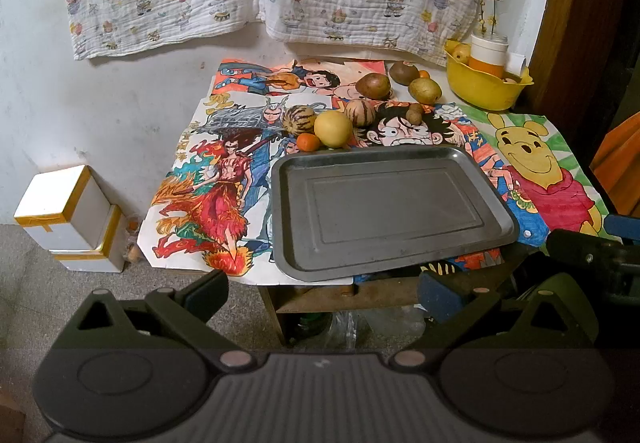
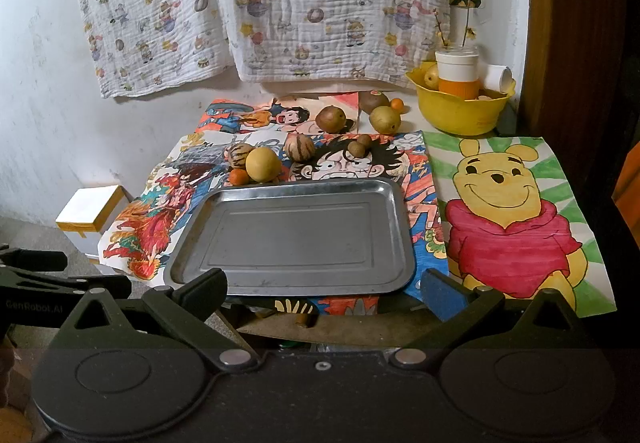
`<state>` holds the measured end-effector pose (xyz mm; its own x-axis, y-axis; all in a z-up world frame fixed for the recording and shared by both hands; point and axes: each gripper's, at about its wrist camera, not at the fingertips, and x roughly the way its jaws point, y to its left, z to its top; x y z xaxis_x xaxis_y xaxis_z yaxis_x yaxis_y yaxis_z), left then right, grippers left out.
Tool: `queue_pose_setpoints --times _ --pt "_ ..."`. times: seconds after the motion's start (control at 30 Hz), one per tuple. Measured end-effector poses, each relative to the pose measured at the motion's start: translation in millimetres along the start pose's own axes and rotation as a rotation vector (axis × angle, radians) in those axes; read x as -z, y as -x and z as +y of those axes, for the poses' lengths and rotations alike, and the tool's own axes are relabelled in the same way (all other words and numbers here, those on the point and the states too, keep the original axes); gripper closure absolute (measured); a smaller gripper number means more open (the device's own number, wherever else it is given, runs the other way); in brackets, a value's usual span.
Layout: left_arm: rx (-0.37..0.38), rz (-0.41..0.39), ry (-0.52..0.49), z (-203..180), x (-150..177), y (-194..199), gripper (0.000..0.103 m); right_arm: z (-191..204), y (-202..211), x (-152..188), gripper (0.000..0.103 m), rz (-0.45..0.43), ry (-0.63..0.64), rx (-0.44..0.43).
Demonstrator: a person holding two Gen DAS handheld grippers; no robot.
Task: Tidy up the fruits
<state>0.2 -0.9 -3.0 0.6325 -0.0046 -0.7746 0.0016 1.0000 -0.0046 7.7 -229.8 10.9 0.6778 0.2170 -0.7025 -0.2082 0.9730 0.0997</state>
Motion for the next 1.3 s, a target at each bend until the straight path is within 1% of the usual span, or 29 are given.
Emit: queue_pose_setpoints --times 0.5,0.57,0.83,1.3 --pt "-0.001 0.004 0.000 -0.3 -0.7 0.1 0.001 5.9 5.2 -1.9 0.000 -0.010 -0.001 -0.005" --pt "0.000 0.004 0.001 -0.2 -0.7 0.1 0.001 0.0 2.6 -1.8 0.000 -0.014 0.004 -0.009" --pt "-0.001 0.007 0.002 0.0 -0.9 -0.6 0.001 1.7 3.0 -1.7 0.000 -0.015 0.001 -0.010" --pt "-0.001 0.012 0.007 3.5 8.2 -5.5 0.001 -1.1 2.1 -2.1 0.000 -0.007 -0.008 -0.010"
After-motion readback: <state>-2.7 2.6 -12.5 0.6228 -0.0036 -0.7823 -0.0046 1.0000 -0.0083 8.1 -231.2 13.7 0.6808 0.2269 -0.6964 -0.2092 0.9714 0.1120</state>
